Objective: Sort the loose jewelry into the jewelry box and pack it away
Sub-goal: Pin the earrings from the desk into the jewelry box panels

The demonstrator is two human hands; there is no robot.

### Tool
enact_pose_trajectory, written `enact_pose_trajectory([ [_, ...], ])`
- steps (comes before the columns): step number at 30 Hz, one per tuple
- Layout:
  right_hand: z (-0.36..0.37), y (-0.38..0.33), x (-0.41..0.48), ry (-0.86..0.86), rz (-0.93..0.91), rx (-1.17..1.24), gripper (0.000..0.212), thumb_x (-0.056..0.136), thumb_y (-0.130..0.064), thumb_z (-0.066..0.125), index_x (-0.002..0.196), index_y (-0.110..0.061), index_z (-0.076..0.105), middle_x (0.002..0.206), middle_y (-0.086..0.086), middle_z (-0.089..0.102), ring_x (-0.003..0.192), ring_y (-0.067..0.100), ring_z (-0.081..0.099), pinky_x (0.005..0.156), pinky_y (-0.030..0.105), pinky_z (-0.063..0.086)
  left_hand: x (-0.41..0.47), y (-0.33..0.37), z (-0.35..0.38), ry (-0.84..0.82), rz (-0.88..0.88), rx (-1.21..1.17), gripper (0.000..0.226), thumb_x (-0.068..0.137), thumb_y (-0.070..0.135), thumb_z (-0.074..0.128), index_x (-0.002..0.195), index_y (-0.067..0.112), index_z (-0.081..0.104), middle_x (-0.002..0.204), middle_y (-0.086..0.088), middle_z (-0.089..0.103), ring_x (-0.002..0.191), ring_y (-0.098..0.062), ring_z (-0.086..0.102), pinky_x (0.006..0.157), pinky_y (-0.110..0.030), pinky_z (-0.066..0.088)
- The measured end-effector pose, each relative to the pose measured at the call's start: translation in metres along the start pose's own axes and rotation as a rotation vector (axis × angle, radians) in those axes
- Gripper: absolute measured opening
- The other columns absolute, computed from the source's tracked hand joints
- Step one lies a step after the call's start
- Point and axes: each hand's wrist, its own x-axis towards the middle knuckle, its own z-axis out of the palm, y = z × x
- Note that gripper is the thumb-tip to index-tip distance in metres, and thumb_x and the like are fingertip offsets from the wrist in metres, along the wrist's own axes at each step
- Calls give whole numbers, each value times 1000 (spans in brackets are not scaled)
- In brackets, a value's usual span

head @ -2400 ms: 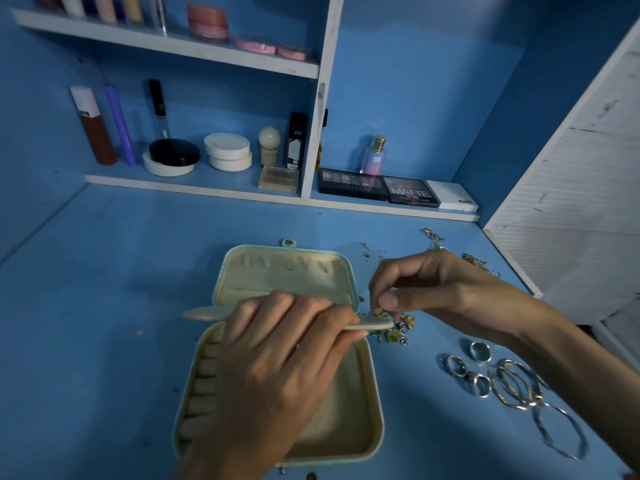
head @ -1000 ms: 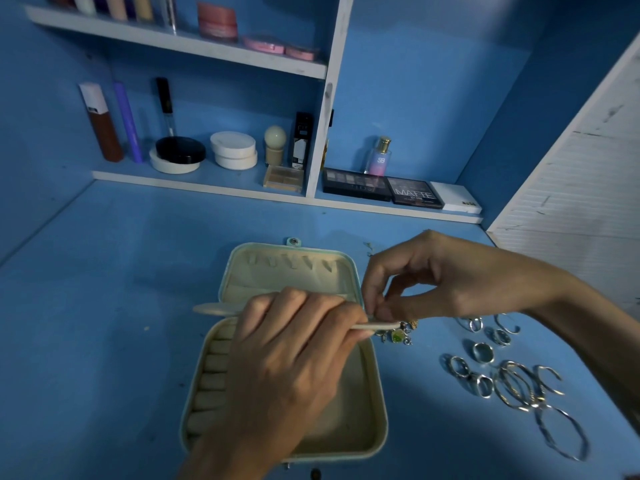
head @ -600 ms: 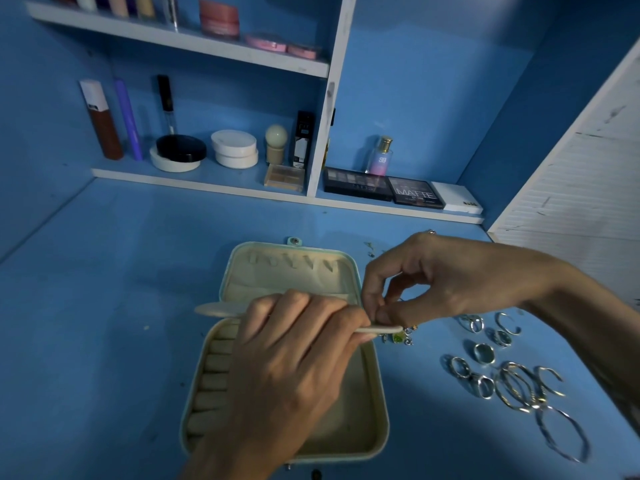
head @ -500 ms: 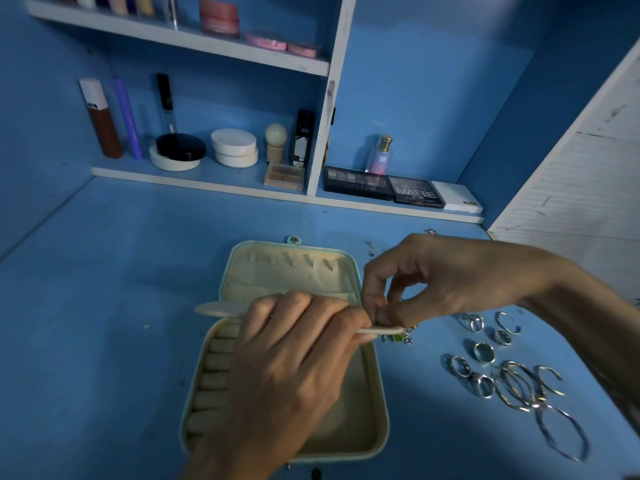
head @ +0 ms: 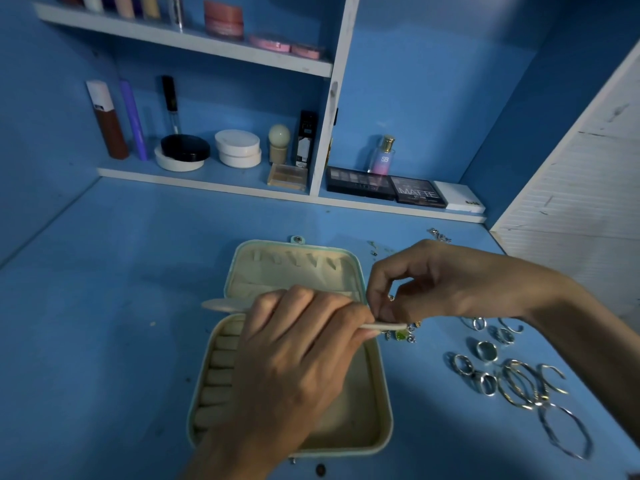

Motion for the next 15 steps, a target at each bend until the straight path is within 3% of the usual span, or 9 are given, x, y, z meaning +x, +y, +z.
enact_pose_trajectory([
  [4, 1, 1, 1, 34, 31, -4, 20, 83, -3, 63, 72, -19, 66, 65, -14, 61, 58, -2, 53, 61, 11, 40, -1, 0, 1, -5, 10, 5, 14, 94, 30, 61, 83, 22, 64, 78, 9, 63, 75, -14, 48, 70, -29, 30],
  [7, 7, 6, -1, 94, -7, 55, 9, 79, -14, 61, 76, -19, 68, 70, -10, 63, 62, 2, 53, 63, 15, 42, 0, 0, 1, 2, -16, 6, 17, 91, 32, 64, 79, 21, 69, 78, 10, 65, 75, -14, 50, 70, -29, 30],
  [15, 42, 48, -13, 487, -224, 555, 17, 80, -11, 58, 94, -14, 66, 83, 9, 61, 80, 23, 56, 76, 29, 47, 5, -2, 4, 6, -19, -11, 14, 92, 36, 63, 92, 24, 54, 79, 8, 64, 79, -15, 49, 71, -30, 31],
])
